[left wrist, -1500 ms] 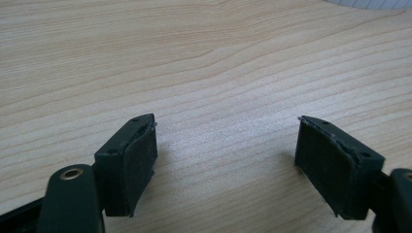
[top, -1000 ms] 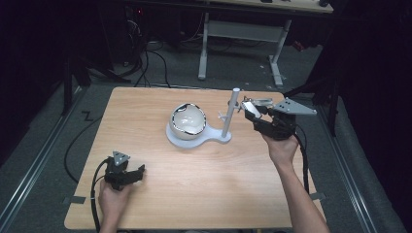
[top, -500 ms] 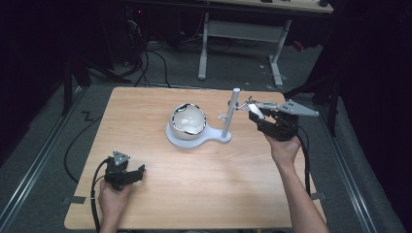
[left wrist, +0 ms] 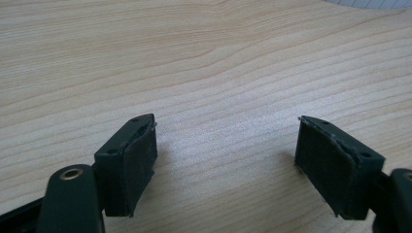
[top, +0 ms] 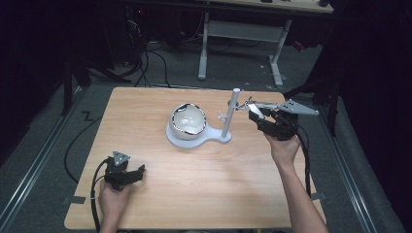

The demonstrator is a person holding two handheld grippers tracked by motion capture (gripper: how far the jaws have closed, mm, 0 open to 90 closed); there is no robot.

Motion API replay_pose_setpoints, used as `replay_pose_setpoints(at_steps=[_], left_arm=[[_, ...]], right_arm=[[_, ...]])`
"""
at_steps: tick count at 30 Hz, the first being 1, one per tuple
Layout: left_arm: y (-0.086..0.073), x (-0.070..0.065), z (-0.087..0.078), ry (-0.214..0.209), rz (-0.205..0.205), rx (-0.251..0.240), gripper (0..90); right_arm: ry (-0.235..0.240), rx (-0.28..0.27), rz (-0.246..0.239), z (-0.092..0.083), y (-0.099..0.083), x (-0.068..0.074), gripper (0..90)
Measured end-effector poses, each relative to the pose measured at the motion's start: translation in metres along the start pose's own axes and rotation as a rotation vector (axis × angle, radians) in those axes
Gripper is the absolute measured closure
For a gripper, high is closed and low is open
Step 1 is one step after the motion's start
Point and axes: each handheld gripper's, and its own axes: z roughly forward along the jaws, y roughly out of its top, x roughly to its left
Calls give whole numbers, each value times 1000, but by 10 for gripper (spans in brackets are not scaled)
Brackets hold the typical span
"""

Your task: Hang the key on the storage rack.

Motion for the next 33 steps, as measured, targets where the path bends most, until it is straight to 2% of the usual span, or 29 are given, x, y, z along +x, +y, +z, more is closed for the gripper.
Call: replay_pose_setpoints(at_steps=[4, 12, 15, 18, 22, 25, 33], left_arm=[[0, 0, 0, 0, 1, 0, 236], [0, 0, 0, 1, 2, 1, 236], [0, 0, 0, 1, 2, 1, 236], [0, 0, 0, 1, 2, 1, 236], [0, 0, 0, 1, 2, 1, 236], [0, 0, 0, 1, 3, 1, 236], [0, 0, 0, 1, 3, 2, 236]], right_arm=[[-2, 21, 8, 4, -2, -2, 503], [27, 25, 59, 5, -6, -10, 500], [28, 21, 63, 6, -8, -11, 498], [28, 45, 59, 10, -15, -11, 494], [30, 48, 53, 17, -21, -7, 494], [10, 60, 26, 20, -24, -2, 495], [-15, 74, 8, 28, -36, 3, 496]])
